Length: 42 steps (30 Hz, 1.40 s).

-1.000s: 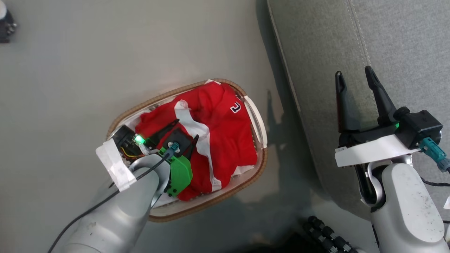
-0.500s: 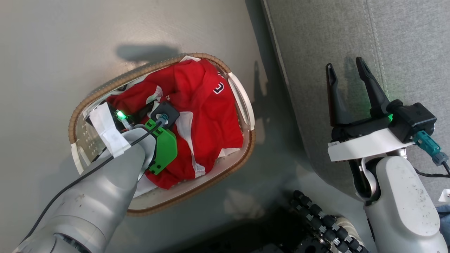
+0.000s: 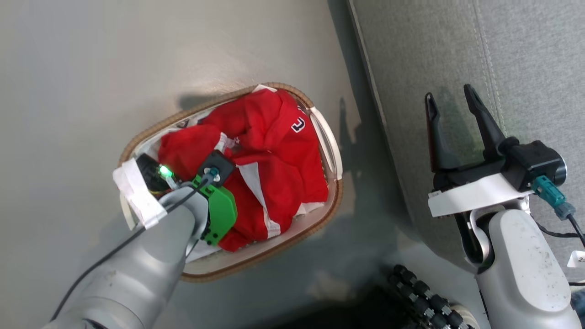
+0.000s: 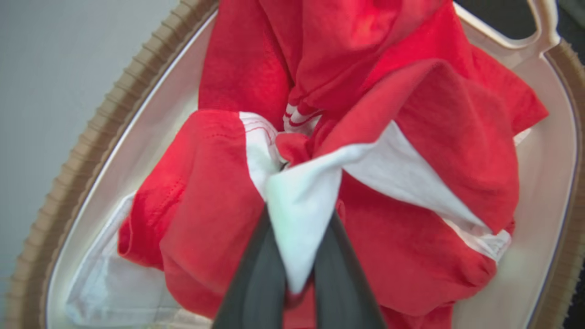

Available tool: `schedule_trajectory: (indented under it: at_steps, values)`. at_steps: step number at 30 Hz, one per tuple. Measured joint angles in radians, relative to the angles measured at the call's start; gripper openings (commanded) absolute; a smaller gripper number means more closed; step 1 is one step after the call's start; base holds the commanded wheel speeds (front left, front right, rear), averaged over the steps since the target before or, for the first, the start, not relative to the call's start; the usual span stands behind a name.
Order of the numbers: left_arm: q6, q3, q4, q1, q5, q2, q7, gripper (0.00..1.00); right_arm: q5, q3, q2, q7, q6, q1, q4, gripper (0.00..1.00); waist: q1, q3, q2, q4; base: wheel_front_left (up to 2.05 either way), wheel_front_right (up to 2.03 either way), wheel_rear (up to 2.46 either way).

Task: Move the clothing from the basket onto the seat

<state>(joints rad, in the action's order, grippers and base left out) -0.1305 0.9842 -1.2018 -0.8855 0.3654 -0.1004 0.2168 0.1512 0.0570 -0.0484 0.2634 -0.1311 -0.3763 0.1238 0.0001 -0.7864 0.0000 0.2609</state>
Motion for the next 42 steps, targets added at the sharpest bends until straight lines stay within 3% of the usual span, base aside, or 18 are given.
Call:
schedule_trajectory:
  at_steps: [8,19,25,36,42]
  values:
    - [0.0,-0.02,0.071,0.092,0.04,0.003,0.041,0.0,-0.046,-0.02,0.0,0.0,0.0,0.056,0.024,1.0,0.0,0.121,0.0,-0.037,0.0,0.0,0.0]
    - [0.043,-0.136,0.409,0.253,0.036,-0.092,0.047,0.0,-0.103,-0.046,0.0,0.0,0.0,0.161,0.057,1.0,-0.0001,0.337,0.0,-0.096,0.0,0.0,0.0]
    - [0.044,-0.193,0.57,0.298,0.005,-0.136,0.047,0.0,-0.125,-0.044,0.0,0.0,0.0,0.198,0.065,1.0,-0.0001,0.457,0.0,-0.126,0.0,0.0,0.0]
    - [0.024,-0.208,0.715,0.196,-0.037,-0.202,0.047,0.0,-0.14,-0.028,0.0,0.0,0.0,0.254,0.082,1.0,-0.0002,0.658,0.0,-0.174,0.0,0.0,0.0]
    - [0.012,-0.187,0.757,0.13,-0.043,-0.208,0.013,0.0,-0.149,-0.007,0.0,0.0,0.0,0.26,0.091,1.0,-0.0002,0.722,0.0,-0.194,0.0,0.0,0.0]
